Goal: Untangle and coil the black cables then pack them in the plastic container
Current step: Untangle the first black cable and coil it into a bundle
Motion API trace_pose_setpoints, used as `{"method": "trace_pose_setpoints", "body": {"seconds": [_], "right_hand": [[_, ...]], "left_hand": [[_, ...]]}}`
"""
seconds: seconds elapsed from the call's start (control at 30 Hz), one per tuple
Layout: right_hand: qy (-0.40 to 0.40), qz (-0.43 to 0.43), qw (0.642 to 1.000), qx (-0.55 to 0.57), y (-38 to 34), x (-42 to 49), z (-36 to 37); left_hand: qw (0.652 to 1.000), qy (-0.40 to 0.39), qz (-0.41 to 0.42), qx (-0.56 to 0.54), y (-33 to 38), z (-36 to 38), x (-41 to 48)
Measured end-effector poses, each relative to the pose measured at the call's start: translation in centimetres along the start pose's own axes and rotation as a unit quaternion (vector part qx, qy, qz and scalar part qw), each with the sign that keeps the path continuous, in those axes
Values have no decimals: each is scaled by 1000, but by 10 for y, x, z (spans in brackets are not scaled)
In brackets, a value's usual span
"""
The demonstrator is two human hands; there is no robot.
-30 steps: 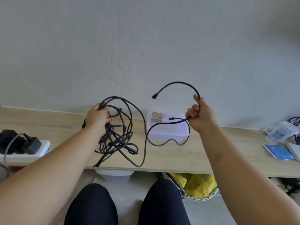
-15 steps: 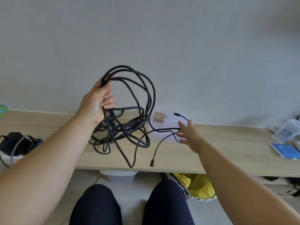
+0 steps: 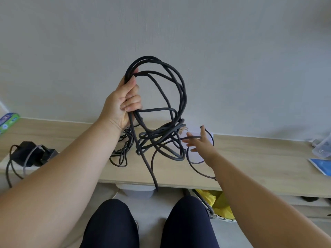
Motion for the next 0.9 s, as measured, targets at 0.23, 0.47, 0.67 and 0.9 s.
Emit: {"method": "trace_pose_setpoints", "body": {"seconds": [0.23,0.47,0.67,0.9], "right_hand": [[-78,44,991,99,9,-14,13],[-33,-51,998,-2,-12,-29,-37],[46,-91,975,-197,-37,-44,-59],[51,-144,970,191,-112,-67,-77]], "left_hand": [[994,106,37,5,2,-20,3],[927,283,83,231,23,-101,-6],[851,306,72,421,24,-127,-24],[825,193,-2,531,-19,-119,-18]]}}
Point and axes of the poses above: each hand's wrist, its own x-axis towards the middle knuckle, its own z-axis out of the palm, y = z × x, the point moved 8 cm from there along x, towards the middle knuckle, and after that the axes turned 13 degrees about z, right-handed, at the moved point
